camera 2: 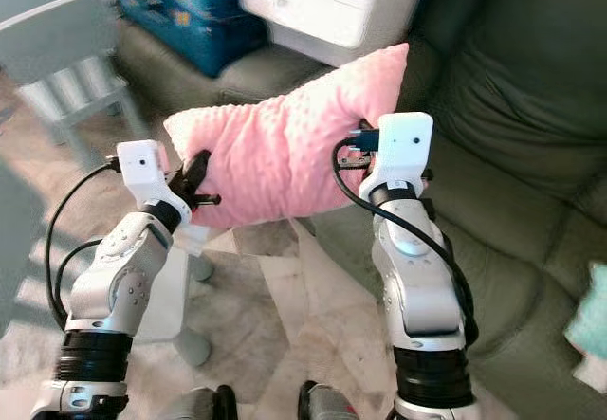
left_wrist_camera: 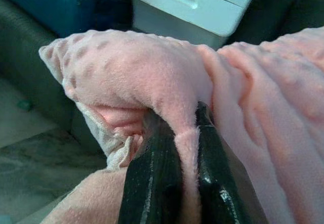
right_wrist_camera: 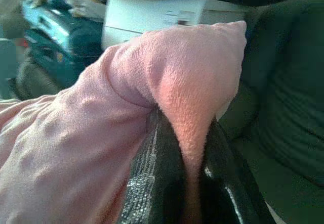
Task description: Move the pillow to the sofa
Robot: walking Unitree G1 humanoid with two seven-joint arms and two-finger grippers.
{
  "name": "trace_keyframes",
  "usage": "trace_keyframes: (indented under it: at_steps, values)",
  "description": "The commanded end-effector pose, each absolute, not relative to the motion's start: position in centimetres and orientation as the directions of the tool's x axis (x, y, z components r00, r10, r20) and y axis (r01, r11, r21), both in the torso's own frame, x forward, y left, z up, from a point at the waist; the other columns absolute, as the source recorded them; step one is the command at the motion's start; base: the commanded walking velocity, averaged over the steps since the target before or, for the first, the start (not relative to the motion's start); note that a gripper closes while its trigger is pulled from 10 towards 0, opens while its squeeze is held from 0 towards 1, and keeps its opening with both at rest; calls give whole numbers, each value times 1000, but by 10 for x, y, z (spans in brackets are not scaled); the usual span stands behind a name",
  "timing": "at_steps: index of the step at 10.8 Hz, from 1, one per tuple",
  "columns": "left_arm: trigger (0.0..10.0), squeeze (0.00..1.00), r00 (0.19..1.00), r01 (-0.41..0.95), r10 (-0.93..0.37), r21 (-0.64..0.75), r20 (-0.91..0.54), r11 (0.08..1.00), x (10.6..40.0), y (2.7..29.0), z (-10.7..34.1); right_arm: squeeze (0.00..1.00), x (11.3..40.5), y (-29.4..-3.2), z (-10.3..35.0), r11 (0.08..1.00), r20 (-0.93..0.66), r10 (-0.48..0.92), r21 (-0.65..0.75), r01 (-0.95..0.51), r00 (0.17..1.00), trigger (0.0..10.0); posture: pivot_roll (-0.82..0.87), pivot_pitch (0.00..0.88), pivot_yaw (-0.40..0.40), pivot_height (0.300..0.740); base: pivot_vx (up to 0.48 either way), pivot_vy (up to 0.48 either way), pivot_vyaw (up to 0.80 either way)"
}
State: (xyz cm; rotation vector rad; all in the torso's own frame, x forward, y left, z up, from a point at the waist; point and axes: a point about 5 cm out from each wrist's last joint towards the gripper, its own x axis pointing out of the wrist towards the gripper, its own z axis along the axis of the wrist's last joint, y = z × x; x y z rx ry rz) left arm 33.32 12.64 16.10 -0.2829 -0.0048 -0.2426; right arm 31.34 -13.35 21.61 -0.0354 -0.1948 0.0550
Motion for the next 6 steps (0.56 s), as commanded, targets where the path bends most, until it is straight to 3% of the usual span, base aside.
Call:
trace_keyframes:
  at_steps: [1,6]
  values:
    - [10000,0,967,253,-251,-276,45,927,332,123,161,0,313,-137,220,999,203,40,-38,-33,978,10000,-134,200,-58,740,0,0,-788]
    - [10000,0,967,252,-251,-287,42,924,333,122,160,0,312,-138,220,999,200,39,-40,-32,979,10000,-141,204,-60,740,0,0,-790]
